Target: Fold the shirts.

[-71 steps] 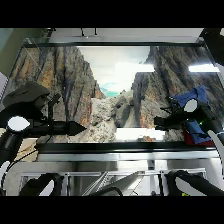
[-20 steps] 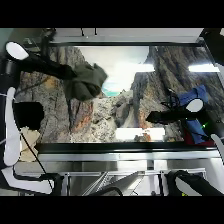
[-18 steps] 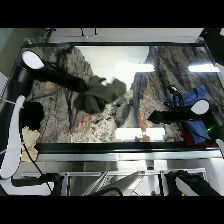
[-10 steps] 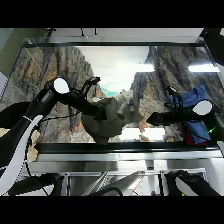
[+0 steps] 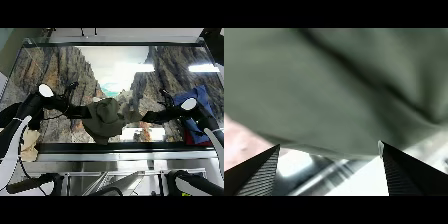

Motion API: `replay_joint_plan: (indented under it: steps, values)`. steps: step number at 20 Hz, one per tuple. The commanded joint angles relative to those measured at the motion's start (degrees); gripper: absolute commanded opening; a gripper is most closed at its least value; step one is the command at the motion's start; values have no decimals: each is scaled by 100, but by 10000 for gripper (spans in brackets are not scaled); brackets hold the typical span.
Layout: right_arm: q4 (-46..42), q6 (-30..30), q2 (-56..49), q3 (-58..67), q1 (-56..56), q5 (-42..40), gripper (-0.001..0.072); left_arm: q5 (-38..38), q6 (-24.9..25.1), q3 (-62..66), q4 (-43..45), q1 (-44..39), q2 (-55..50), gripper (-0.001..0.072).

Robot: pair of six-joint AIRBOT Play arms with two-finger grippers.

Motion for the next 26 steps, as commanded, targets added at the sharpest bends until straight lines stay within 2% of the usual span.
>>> replay_joint_plan:
  steps: [1, 5, 9, 10, 11, 12, 13, 14, 15, 20, 26]
  values:
    - [1054, -750, -787, 7, 15, -350, 501, 999, 179, -710, -15, 402, -11, 688]
    - [2741, -1779, -1641, 7, 72, -570, 500, 1700, 236, -649, -59, 345, -223, 687]
    - [2964, -1923, -2184, 83, 291, -973, 493, 1635, 361, -24, -42, -111, -1023, 687]
    - [2970, -1998, -2238, 142, 295, -968, 372, 1537, 361, 157, -42, -199, -1235, 686]
    - [2994, -2096, -2247, 190, 289, -970, 275, 1419, 356, 334, -42, -262, -1425, 634]
    - [3008, -2114, -2245, 260, 286, -968, 243, 1252, 358, 505, -39, -299, -1569, 441]
    - [3005, -2122, -2245, 332, 289, -953, 144, 1043, 358, 675, -39, -315, -1687, 190]
    - [3008, -2133, -2243, 413, 289, -927, 71, 868, 367, 824, -39, -315, -1740, 13]
    - [3005, -2135, -2243, 481, 286, -927, 16, 752, 361, 951, -42, -297, -1740, 14]
    - [2999, -2199, -1766, 844, 286, -546, 17, 144, 354, 1469, -26, -114, -1174, 14]
    - [2970, -2240, 116, 1150, 286, -485, 16, -11, 345, 1580, -46, -144, 520, 14]
